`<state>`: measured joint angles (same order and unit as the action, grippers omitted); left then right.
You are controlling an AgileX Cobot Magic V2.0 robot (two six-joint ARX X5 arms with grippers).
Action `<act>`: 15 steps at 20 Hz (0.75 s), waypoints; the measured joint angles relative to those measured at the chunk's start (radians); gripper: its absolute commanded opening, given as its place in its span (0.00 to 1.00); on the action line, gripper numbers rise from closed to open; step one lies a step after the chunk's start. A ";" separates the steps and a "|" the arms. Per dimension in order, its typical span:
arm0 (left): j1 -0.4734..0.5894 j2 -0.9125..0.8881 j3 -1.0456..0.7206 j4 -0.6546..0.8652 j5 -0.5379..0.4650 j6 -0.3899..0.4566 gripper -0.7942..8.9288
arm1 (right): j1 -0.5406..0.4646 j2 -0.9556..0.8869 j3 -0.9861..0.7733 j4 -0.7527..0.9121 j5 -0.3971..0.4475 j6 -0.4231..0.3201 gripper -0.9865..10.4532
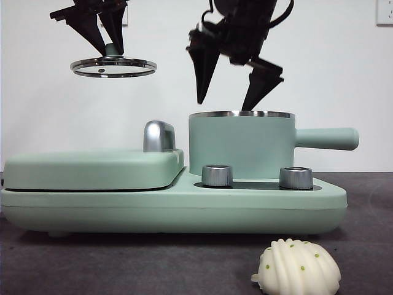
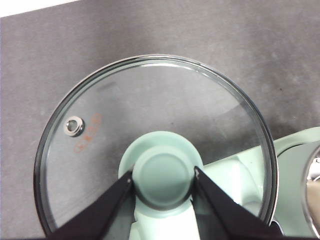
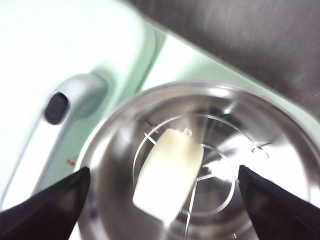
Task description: Put the buns in a small steamer
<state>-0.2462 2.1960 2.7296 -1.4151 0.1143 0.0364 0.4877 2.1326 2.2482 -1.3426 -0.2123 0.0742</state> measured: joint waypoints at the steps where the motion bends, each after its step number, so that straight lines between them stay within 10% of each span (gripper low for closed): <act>1: 0.000 0.000 0.000 0.000 0.006 0.000 0.20 | 0.000 -0.013 0.000 0.000 0.004 0.000 0.50; 15: -0.023 0.000 0.000 0.000 0.013 -0.003 0.20 | 0.093 -0.836 -0.827 0.000 0.029 0.002 0.52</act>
<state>-0.2691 2.1960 2.7296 -1.4151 0.1272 0.0334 0.5804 1.2968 1.4212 -1.3430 -0.1829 0.0757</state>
